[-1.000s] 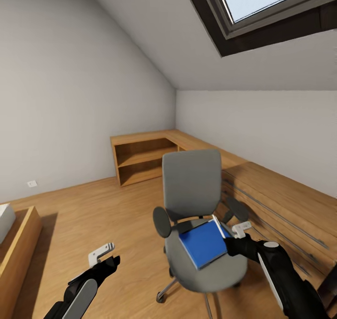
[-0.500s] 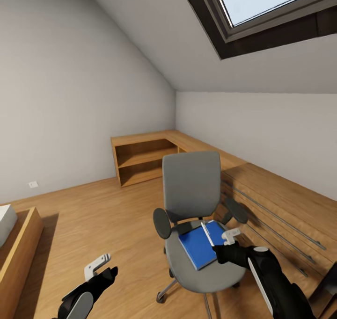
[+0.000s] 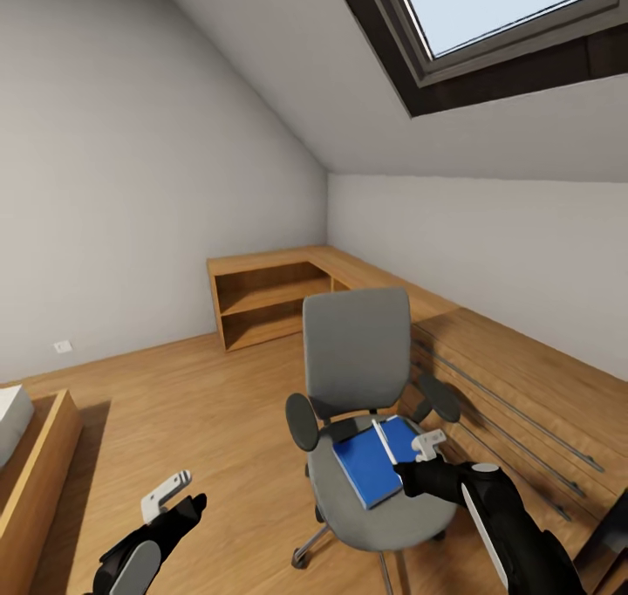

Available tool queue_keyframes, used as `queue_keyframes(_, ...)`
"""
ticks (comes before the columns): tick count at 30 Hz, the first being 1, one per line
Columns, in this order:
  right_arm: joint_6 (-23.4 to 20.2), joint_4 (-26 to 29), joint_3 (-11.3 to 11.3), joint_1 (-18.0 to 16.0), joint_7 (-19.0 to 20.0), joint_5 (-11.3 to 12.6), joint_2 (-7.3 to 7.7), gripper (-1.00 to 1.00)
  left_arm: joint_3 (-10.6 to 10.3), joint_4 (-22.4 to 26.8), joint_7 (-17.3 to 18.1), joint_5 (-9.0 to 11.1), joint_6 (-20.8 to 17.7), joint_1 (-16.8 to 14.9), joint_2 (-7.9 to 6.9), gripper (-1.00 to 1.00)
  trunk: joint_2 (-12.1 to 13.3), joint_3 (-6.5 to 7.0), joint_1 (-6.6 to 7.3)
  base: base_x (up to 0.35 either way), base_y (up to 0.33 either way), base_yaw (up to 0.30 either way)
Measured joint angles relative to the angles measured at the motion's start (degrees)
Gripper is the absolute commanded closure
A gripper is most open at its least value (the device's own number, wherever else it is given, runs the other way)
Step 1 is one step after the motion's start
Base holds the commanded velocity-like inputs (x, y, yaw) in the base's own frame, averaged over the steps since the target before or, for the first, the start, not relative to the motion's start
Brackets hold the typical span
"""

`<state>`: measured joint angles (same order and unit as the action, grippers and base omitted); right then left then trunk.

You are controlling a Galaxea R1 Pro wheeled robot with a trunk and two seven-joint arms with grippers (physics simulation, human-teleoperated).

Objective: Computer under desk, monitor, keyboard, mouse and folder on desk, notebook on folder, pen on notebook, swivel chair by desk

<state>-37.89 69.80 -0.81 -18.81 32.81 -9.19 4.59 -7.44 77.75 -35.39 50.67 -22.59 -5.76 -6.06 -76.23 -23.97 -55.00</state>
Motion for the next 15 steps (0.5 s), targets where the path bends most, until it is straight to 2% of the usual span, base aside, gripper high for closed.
queue_keyframes(15,-0.1,1.3,-0.1,0.0,2.0,0.1,0.0,1.0,0.0,0.0,0.1,0.0,0.1,0.0,-0.03,-1.0,6.0,2.7,3.3,0.0,0.0,0.0)
